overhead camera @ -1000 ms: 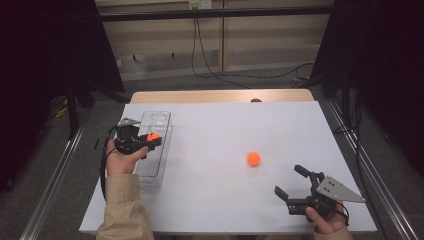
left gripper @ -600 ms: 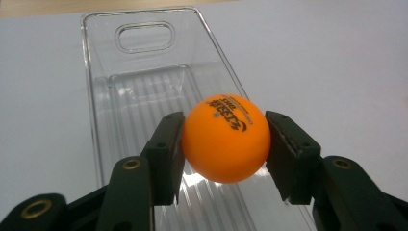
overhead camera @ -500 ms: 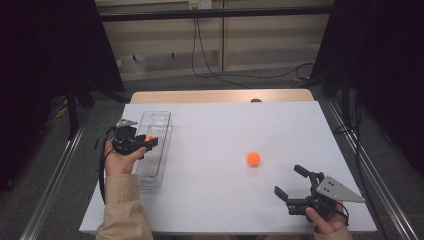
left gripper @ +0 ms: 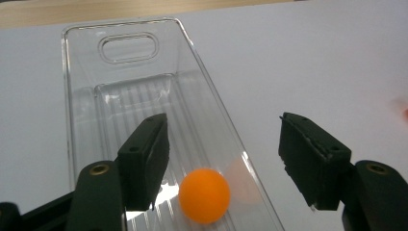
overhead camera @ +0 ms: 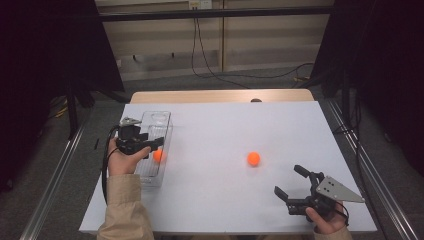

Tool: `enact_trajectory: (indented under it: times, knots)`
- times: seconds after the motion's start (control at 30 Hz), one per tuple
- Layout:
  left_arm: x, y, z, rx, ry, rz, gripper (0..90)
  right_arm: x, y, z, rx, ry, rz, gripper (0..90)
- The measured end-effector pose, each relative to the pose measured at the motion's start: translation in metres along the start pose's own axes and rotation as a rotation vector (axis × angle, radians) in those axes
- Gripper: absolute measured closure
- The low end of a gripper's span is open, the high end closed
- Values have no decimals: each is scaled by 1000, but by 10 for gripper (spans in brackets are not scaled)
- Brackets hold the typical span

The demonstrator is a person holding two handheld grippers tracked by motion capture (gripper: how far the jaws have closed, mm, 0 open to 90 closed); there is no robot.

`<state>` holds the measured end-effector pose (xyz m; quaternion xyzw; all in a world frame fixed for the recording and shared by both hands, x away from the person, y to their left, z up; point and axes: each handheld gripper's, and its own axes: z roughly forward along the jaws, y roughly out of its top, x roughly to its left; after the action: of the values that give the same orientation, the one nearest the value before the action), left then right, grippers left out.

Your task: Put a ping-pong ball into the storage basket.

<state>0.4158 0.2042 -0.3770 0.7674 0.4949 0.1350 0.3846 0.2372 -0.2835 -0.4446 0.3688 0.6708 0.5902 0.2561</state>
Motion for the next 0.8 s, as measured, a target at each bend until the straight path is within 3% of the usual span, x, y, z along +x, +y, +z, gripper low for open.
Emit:
enact_trajectory:
  times: [0.8]
  knots:
    - [-26,8,8,2,-95,39,255,0,0,0,-3,-1,2,24]
